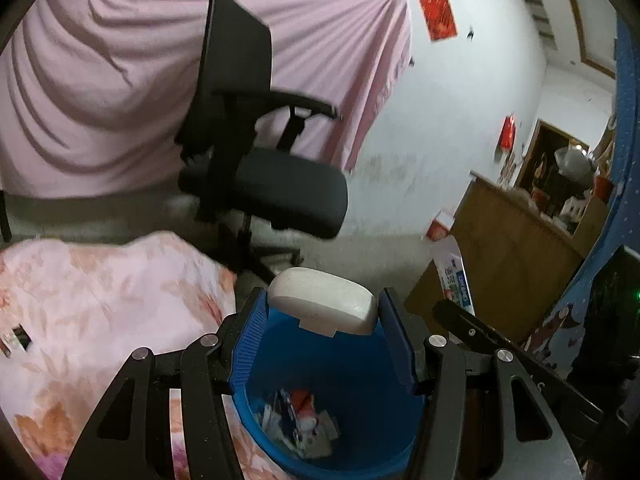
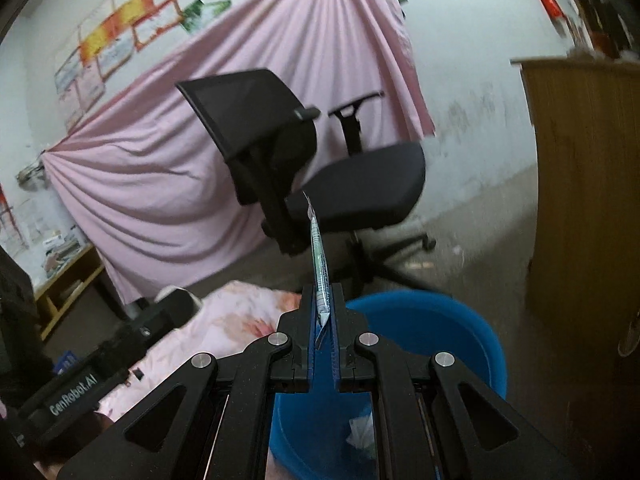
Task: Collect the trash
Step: 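Carry the earbud case and silver strip over the blue bucket and open both tools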
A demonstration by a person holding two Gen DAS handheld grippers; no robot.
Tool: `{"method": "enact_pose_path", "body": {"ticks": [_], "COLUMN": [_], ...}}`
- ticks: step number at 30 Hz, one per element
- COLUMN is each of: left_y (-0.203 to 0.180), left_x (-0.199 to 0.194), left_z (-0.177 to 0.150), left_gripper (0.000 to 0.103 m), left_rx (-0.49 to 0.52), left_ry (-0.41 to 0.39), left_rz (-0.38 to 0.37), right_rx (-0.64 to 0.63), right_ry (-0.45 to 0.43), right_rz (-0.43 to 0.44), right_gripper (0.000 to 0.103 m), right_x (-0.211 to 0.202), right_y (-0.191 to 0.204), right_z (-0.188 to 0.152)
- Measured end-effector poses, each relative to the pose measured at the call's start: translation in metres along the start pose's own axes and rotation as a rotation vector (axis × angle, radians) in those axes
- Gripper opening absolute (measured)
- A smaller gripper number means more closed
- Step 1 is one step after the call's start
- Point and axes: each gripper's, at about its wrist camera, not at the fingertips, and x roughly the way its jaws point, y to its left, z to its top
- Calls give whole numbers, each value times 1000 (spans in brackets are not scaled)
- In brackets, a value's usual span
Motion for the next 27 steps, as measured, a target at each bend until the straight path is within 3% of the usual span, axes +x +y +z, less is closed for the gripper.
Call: {"method": "enact_pose_path", "body": {"ticks": [8, 13, 16, 19, 22, 24, 27], "left_y": [-3, -4, 1, 9, 18, 26, 39], "left_x": [18, 17, 15, 8, -8, -21, -46], "left_z": [-3, -8, -10, -11, -11, -12, -12], "left_gripper": [51, 54, 57, 59, 66, 82, 94], "left_rx": [0, 27, 28, 26, 29, 30, 22], "left_ry": [112, 113, 106, 83, 34, -15, -98], "left_rz": [9, 34, 51, 78, 115, 141, 169], "right_rx": [16, 34, 32, 5, -20, -33, -56], "right_ry": [89, 109, 101, 77, 43, 6, -55], "right_rz": [-39, -52, -50, -40, -30, -16, -8], "right_gripper": [6, 12, 25, 29, 45, 60, 84], "right_x": [10, 11, 10, 5, 1, -3, -11], "right_y": [-10, -18, -18, -13, -4, 3, 16], "right_z": [-6, -7, -7, -5, -3, -2, 1]}}
